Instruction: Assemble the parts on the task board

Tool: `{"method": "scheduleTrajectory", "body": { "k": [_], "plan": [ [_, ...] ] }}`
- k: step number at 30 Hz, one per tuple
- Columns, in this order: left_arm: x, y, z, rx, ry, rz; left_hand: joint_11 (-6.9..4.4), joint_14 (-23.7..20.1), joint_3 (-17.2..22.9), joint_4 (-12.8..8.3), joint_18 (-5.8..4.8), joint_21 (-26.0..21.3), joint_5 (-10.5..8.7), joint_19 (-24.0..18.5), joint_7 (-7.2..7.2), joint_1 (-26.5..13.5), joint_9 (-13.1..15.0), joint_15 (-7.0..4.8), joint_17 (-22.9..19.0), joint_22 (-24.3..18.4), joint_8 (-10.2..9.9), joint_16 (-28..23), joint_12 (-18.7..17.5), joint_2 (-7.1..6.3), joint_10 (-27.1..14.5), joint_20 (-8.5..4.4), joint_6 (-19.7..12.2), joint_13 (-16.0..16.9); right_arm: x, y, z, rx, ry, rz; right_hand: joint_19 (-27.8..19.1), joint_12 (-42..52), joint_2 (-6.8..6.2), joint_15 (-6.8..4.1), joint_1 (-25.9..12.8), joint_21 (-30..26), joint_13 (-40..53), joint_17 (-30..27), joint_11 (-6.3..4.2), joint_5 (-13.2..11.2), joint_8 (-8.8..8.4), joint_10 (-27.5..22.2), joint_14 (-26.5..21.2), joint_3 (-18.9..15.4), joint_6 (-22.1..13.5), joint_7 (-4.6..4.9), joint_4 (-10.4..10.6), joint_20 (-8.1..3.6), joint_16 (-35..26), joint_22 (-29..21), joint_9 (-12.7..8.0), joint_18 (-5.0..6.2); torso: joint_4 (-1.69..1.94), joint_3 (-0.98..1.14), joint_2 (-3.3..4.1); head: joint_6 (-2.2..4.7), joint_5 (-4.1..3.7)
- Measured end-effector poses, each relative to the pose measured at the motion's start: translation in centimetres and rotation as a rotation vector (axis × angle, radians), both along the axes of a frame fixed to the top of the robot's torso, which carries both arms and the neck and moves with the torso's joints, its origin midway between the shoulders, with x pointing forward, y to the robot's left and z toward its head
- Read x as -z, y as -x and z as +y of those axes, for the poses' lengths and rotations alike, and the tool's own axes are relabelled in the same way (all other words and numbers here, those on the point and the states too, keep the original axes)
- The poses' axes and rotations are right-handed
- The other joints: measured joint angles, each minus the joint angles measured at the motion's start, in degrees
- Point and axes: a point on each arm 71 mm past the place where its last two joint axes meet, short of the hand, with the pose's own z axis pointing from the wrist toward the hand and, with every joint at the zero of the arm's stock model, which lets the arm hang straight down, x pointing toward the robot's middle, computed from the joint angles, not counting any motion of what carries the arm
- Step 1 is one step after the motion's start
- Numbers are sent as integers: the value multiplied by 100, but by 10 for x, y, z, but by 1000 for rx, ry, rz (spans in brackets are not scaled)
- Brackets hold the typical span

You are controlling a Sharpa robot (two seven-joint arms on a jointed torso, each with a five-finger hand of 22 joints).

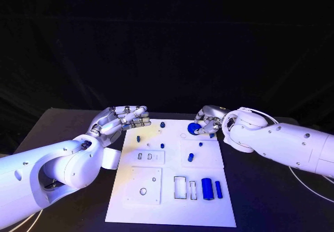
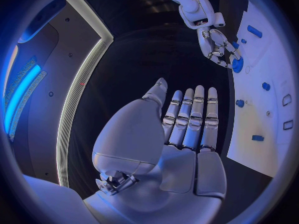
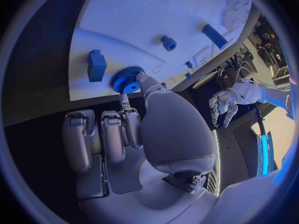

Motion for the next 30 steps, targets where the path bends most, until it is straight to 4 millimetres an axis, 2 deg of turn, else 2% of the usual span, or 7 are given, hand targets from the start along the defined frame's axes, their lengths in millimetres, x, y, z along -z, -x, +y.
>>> {"method": "scheduleTrajectory", "body": {
  "k": [3, 5, 7, 15, 18, 24, 30],
  "plan": [
    [0, 0, 0, 0, 0, 0, 0, 0, 1, -1, 0, 0, 0, 0, 0, 0, 0, 0, 0, 0, 0, 0, 0, 0, 0, 0, 0, 0, 0, 0, 1, -2, 1, -1, 0, 0, 33, 0, 33, 0, 0, 0, 0, 3, 34, 0, 0, 9, 2, -3, -9, 0, 0, 0, 15, 0, 3, 0, 0, -1, -4],
    [0, 0, 0, 0, 0, 0, 0, 0, 1, -1, 0, 0, 0, 0, 0, 0, 0, 0, 0, 0, 0, 0, 0, 0, 0, 0, 0, 0, 0, 0, 1, -3, 1, -3, 0, 3, 40, 0, 41, 2, 0, 0, 0, 33, 89, 0, 0, 50, 56, -25, -27, 0, 0, 0, 29, -63, 3, -1, 0, -4, -8],
    [0, 0, 0, 0, 0, 1, 0, 0, 1, -1, 0, 0, 0, 0, 0, 0, 0, 0, 0, 0, 0, 0, 0, 0, 0, 0, 0, 0, 0, 0, 1, -4, 3, -8, 0, 57, 116, 0, 116, 43, 0, 0, -25, 52, 159, 24, 0, 112, 166, -31, -36, 0, 0, -1, 55, -87, 4, -1, 1, -7, -9],
    [0, 0, 0, 0, -1, 2, 0, 0, 1, -1, 0, 0, 0, 0, 0, 0, 0, 0, 1, -2, -10, 0, 0, 0, 0, 0, 0, 0, 1, 3, 5, -9, 14, -38, 0, 162, 183, -22, 105, 72, -1, -1, -83, 62, 311, 83, 22, 215, 425, -134, -86, 0, 0, -1, 76, -87, 7, -1, 1, -15, 4],
    [0, 0, 0, 0, -1, 2, 0, 0, 1, -1, 0, 0, 0, 0, 0, 0, 0, 0, 1, -6, -23, 0, 0, 0, 0, 0, 0, 0, 0, 4, 7, -10, 22, -55, 4, 180, 190, -63, 113, 91, -1, -1, -106, 51, 353, 64, 22, 262, 429, -134, -133, -4, 0, 1, 76, -87, 9, -1, 1, -6, 6],
    [0, 0, 1, -1, -1, 2, 0, 0, 1, -1, 0, 0, 0, 0, 0, 0, 0, 0, 1, -5, -23, 0, 0, 0, 0, 0, 0, 0, -2, 9, 11, -21, 26, -94, 0, 232, 220, -63, 144, 110, -1, -1, -125, 57, 353, 83, 22, 326, 460, -108, -149, -44, 0, 4, 76, -86, 5, -1, 2, 5, 17],
    [0, 0, 1, -3, -2, 3, 0, 0, 1, -1, 0, 0, 0, 0, 0, 0, 0, 0, 1, -5, -23, 0, 0, 0, 0, 0, 0, 0, -11, 23, 24, -77, 1, -177, 20, 272, 222, -86, 142, 138, -1, -1, -125, 250, 353, 83, 4, 373, 460, -109, -116, -64, 0, 4, 74, -86, 1, -1, 1, 21, 19]
  ]
}}
